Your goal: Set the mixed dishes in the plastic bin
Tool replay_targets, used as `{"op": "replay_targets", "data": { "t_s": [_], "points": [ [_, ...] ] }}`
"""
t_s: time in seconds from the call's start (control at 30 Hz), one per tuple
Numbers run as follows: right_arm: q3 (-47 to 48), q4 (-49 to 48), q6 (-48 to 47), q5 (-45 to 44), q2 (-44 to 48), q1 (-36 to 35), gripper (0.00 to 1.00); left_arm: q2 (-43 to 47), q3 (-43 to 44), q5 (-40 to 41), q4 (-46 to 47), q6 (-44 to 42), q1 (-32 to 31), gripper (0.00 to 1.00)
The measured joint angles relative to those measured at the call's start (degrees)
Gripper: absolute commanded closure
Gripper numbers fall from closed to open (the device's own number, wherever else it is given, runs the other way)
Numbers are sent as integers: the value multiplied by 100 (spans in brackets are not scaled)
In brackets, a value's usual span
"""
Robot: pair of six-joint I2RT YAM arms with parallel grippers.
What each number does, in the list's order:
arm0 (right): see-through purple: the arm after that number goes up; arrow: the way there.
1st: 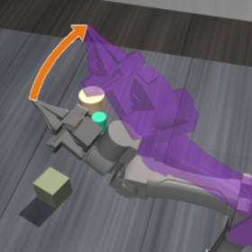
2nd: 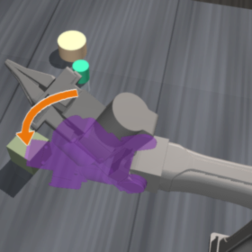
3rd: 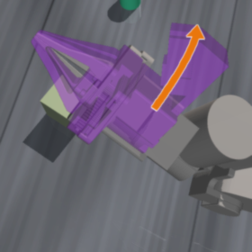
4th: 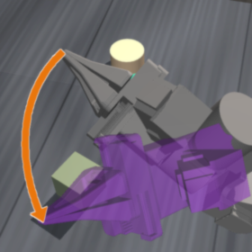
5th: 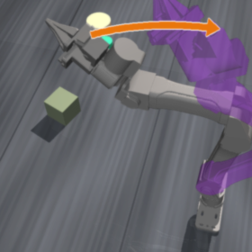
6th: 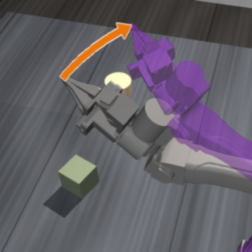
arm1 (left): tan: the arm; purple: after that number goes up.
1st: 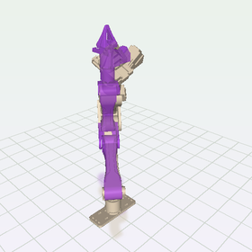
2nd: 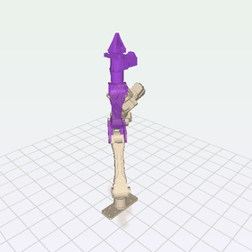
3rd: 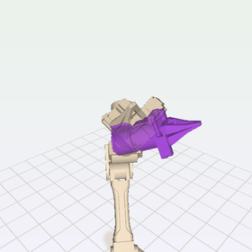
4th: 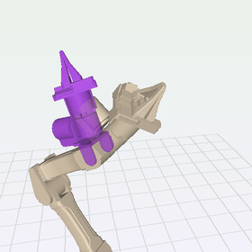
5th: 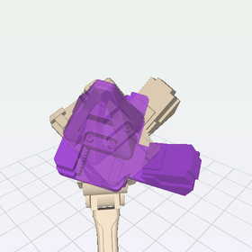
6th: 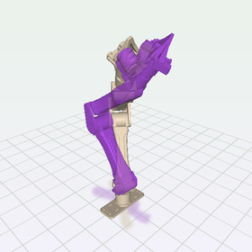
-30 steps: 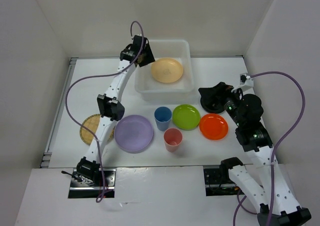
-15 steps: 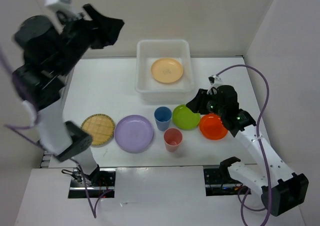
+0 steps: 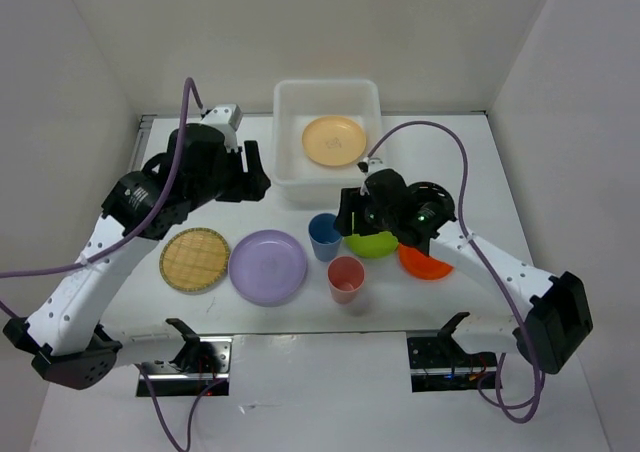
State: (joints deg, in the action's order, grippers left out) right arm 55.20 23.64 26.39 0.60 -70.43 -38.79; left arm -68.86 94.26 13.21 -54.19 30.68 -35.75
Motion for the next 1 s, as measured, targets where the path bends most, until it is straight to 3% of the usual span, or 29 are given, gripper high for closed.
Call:
{"op": "replay_targets", "data": {
  "t_s": [0.33, 0.43, 0.57, 0.67, 0.77, 1.0],
  "points": [
    [81, -2, 210, -507, -697, -199, 34, 472, -614, -17, 127, -11, 111, 22],
    [186, 0, 256, -664, -964, -293, 42, 520, -667, -42, 197, -22, 136, 21],
    [380, 2, 363, -911, -1311, -446, 63, 542, -745, -50, 197, -35, 144, 20],
    [487, 52, 450, -1088, -1462, -511, 86, 590, -789, -63, 199, -39, 179, 19],
    [588, 179, 527, -1239, -1510, -573, 97, 697, -839, -68, 195, -39, 192, 19],
    [1134, 577, 573, -1268, -1506, -697, 100, 811, -850, -114, 203, -42, 236, 18]
  ]
}}
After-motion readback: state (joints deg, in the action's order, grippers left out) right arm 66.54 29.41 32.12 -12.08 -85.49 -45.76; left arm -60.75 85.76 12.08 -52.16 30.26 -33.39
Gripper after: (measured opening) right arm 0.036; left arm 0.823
